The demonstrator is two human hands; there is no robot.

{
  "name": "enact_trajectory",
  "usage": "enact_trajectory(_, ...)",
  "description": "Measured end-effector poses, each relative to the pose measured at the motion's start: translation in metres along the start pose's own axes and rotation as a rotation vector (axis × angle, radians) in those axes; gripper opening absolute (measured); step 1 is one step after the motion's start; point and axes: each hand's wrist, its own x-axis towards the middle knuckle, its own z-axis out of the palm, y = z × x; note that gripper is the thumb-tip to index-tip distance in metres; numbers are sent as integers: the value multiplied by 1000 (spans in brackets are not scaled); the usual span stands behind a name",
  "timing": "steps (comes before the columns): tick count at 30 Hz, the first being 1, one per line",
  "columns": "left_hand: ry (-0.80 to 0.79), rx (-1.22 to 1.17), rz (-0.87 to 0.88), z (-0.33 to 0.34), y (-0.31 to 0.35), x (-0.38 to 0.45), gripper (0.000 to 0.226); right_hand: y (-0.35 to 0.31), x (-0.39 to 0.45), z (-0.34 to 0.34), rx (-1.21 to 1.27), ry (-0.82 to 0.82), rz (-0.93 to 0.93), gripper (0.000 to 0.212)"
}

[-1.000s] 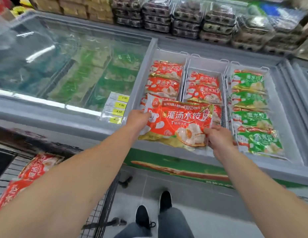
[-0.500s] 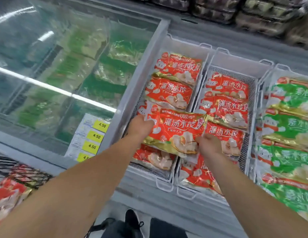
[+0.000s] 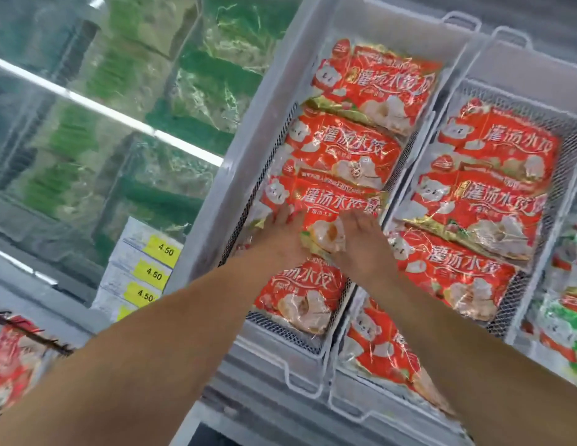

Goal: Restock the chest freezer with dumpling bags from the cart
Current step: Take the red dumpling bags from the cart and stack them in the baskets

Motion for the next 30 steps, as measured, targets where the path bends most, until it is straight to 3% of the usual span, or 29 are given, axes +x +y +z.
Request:
enact_trajectory(5, 12, 52, 4, 1, -9, 0, 96, -1, 17, 14, -114, -133, 8, 88)
enact_trajectory(14, -7, -6, -8, -12, -7, -15, 84, -1, 7, 3, -111, -113, 0, 88)
enact_trajectory(20, -35, -159, 41, -29, -3, -72, 76, -22, -32, -16, -145, -46, 7, 76)
enact_trajectory(26, 139, -126, 144, -46, -12, -142, 46, -60, -91, -34, -124, 14, 34, 71)
enact_trajectory(30, 250, -154, 177, -38, -31, -183, 51, -92, -149, -35, -98, 95, 64, 68)
